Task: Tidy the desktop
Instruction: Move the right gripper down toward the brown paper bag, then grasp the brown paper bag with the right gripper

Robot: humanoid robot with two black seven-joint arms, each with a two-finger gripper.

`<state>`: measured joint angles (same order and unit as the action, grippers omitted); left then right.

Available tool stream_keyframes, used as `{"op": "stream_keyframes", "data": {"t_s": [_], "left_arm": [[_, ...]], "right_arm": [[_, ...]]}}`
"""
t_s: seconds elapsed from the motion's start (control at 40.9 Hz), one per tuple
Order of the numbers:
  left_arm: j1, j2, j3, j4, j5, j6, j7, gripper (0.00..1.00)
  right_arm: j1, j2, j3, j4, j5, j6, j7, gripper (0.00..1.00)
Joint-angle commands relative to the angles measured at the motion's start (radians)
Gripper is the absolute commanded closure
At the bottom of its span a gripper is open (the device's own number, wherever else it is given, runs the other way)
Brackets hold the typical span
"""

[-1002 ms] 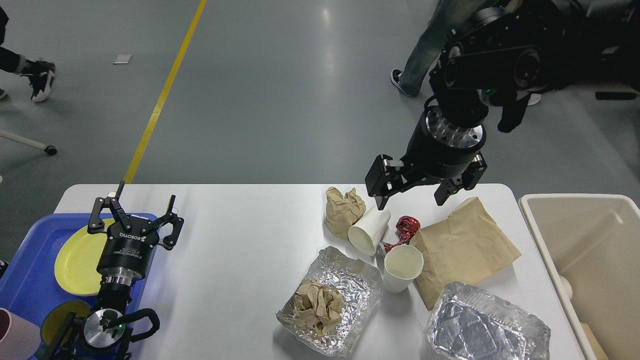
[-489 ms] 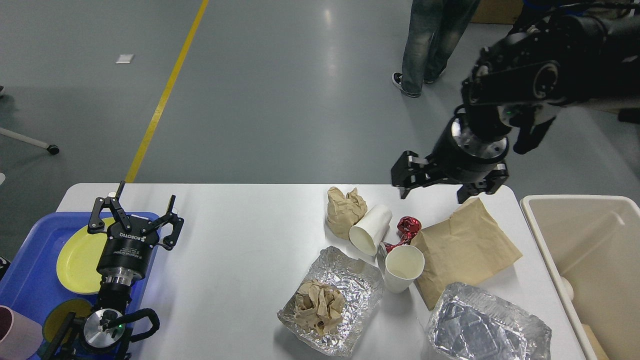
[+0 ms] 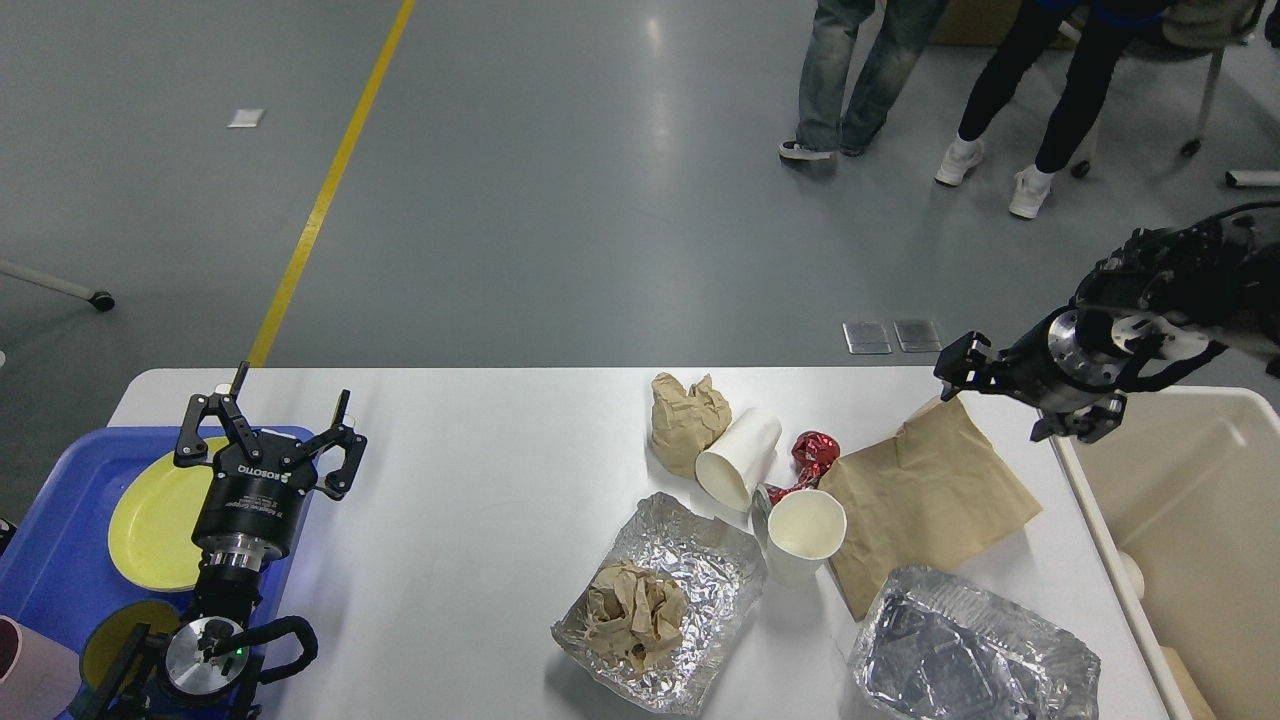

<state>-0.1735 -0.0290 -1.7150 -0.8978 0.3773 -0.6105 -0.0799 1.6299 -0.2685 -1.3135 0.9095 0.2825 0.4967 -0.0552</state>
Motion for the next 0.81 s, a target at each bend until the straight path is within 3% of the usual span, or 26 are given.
{"op": "stream_keyframes", "data": {"t_s": [0.0, 0.22, 0.342, 0.782], "left_arm": [[0.000, 0.000, 0.000, 0.000, 0.000, 0.000, 0.000, 0.04], [0.000, 0.000, 0.000, 0.000, 0.000, 0.000, -0.001, 0.04], [0.000, 0.000, 0.000, 0.000, 0.000, 0.000, 0.000, 0.04], [0.000, 0.000, 0.000, 0.000, 0.000, 0.000, 0.000, 0.04]], "right_arm": [[-0.128, 0.026, 0.039, -0.128, 0.090, -0.012, -0.008, 0.00], [-0.334, 0.101, 0.180, -0.379, 0.147, -0.033, -0.012, 0.00], [-0.360, 0.140, 0.178, -0.397, 0.127, -0.050, -0.012, 0.00], [-0.522, 0.199, 0.234, -0.437, 0.043, -0.319, -0.015, 0.00]]}}
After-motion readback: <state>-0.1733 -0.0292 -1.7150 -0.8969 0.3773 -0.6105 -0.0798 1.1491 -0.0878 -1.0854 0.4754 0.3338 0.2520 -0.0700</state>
